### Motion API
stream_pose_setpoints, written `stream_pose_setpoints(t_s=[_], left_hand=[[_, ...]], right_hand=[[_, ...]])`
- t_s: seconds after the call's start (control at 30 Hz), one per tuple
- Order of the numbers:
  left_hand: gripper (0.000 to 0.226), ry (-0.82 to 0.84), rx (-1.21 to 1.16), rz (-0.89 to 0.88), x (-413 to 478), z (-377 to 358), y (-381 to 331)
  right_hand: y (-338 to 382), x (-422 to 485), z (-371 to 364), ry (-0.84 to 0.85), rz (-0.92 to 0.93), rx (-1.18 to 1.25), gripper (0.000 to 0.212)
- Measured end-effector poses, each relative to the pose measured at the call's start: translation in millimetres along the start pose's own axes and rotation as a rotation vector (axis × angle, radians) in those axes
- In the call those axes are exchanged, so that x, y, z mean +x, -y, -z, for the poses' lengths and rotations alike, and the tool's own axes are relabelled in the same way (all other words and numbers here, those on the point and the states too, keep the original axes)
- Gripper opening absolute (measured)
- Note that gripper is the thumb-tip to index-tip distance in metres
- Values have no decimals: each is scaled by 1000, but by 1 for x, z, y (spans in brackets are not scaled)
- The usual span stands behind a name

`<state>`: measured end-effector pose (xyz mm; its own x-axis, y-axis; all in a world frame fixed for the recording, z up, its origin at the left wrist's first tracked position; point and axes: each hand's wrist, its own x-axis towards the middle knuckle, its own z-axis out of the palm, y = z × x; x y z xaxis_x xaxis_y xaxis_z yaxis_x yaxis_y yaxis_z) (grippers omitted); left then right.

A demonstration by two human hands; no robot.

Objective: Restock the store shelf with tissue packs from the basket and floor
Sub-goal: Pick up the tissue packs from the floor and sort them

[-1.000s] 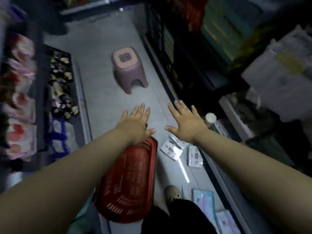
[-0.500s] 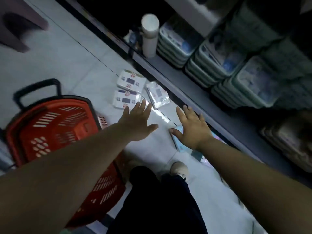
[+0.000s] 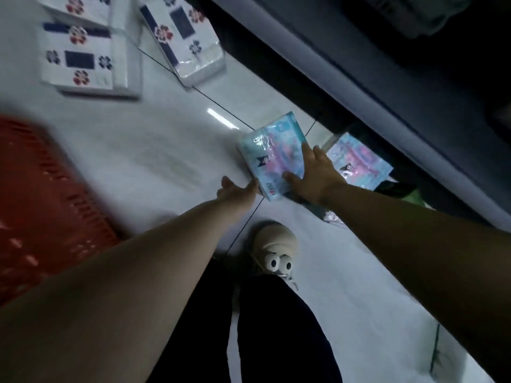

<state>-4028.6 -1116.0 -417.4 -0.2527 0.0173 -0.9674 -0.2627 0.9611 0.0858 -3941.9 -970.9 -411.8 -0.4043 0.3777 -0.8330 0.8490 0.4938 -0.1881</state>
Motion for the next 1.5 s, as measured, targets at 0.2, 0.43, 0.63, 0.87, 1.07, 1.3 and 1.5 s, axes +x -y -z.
stream_pose_setpoints(t_s=[0.2, 0.43, 0.63, 0.87, 1.07, 1.3, 1.5], left_hand=[[64, 250, -435, 208, 46, -36, 19], [50, 139, -787, 219, 61, -2, 19], [18, 133, -719, 202, 86, 42, 17], [45, -54, -817, 50, 34, 81, 30], [41, -166, -939, -133, -76, 145, 24], [44, -434, -905, -340, -254, 213, 21], [35, -587, -1072, -440, -444, 258, 48]], right_hand=[[7, 69, -31, -97, -326, 385, 106], [16, 55, -35, -10, -255, 294, 37], [49, 93, -34, 20, -102, 328, 54], [94, 59, 6, -82, -137, 495, 59], [144, -37, 69, -45, -38, 706, 53], [217, -183, 151, 27, 151, 765, 47], [284, -341, 234, 83, 414, 617, 38]])
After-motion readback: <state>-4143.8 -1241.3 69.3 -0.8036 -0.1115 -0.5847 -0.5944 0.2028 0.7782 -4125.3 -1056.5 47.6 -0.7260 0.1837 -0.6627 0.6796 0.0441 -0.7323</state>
